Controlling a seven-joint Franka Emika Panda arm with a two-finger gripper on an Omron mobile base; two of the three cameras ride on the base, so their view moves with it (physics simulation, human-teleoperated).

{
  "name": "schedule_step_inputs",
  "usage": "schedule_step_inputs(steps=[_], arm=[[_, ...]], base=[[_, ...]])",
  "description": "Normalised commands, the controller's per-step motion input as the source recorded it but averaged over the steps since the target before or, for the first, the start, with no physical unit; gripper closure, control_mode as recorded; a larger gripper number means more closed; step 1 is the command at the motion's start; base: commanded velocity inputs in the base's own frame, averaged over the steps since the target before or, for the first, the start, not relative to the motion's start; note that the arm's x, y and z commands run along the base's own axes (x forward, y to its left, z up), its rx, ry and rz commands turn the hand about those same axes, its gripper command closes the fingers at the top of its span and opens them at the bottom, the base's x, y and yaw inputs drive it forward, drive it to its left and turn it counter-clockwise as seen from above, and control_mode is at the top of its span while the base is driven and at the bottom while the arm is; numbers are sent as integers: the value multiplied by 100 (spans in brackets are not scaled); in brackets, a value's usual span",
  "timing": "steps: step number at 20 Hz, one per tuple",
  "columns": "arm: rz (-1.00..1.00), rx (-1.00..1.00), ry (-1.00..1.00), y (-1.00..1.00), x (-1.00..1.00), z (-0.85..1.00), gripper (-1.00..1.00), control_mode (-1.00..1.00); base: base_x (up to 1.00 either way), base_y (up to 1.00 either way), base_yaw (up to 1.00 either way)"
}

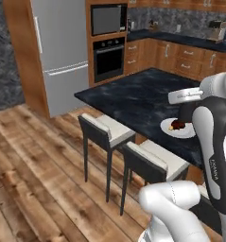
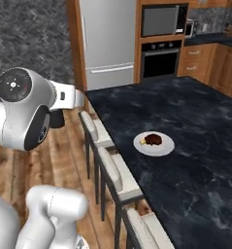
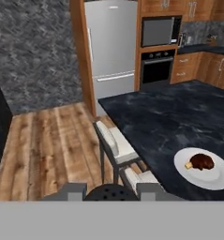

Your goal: Retrieve the shaker from the cabinet and place it next the steak on a plate on the dining table.

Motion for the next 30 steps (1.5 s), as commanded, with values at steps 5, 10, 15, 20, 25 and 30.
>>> schedule_step_inputs(steps=[5, 10, 15, 20, 25, 30], arm=[[0, 0, 0, 0, 0, 0, 100, 100], [0, 0, 0, 0, 0, 0, 100, 100], [0, 0, 0, 0, 0, 0, 100, 100], [0, 0, 0, 0, 0, 0, 100, 100], [0, 0, 0, 0, 0, 0, 100, 100], [0, 0, 0, 0, 0, 0, 100, 100]], base=[[71, 0, -58], [74, 0, -58], [85, 0, -56], [100, -1, -52], [100, 0, -40], [100, 0, -30]])
